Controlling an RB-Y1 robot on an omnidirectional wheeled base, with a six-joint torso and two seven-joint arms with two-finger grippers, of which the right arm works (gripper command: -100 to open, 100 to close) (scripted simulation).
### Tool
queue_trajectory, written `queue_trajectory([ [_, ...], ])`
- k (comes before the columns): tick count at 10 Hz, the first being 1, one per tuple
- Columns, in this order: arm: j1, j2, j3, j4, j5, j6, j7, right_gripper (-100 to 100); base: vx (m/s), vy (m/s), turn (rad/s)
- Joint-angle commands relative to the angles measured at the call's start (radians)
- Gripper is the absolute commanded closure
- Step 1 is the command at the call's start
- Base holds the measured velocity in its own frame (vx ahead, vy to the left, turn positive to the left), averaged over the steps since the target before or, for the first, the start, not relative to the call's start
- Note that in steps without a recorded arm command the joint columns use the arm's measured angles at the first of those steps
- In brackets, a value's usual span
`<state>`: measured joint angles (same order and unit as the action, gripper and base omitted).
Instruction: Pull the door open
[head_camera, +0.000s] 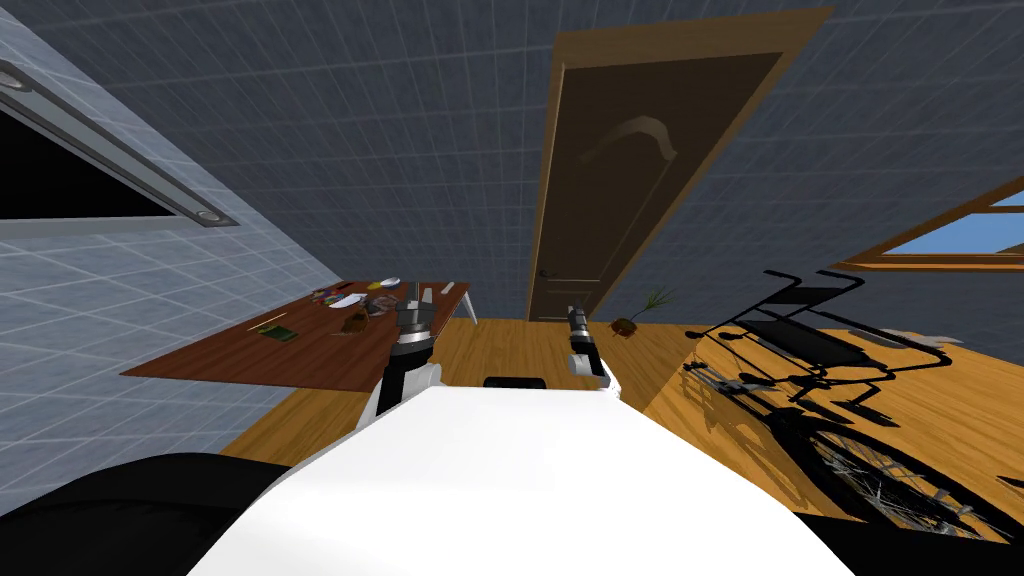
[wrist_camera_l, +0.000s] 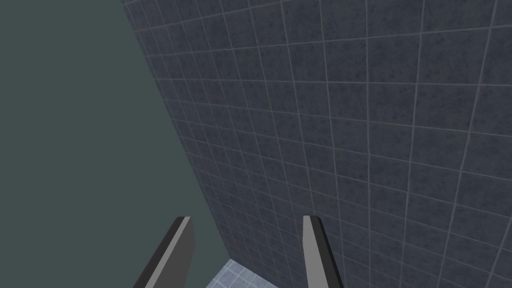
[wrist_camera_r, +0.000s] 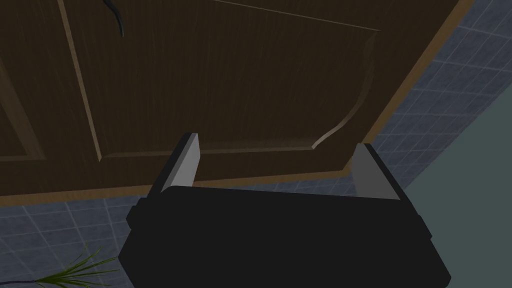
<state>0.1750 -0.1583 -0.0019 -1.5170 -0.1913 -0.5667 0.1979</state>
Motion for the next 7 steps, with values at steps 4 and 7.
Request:
queue_trajectory([
  [4,-0.046,-0.014,0.005,0.098,-0.043,-0.008,0.006,-100,0.069,-0.023,0.061],
  [7,-0.085,-0.026,0.010,0.185,-0.079,-0.018,0.011,-100,0.090,-0.026,0.091],
])
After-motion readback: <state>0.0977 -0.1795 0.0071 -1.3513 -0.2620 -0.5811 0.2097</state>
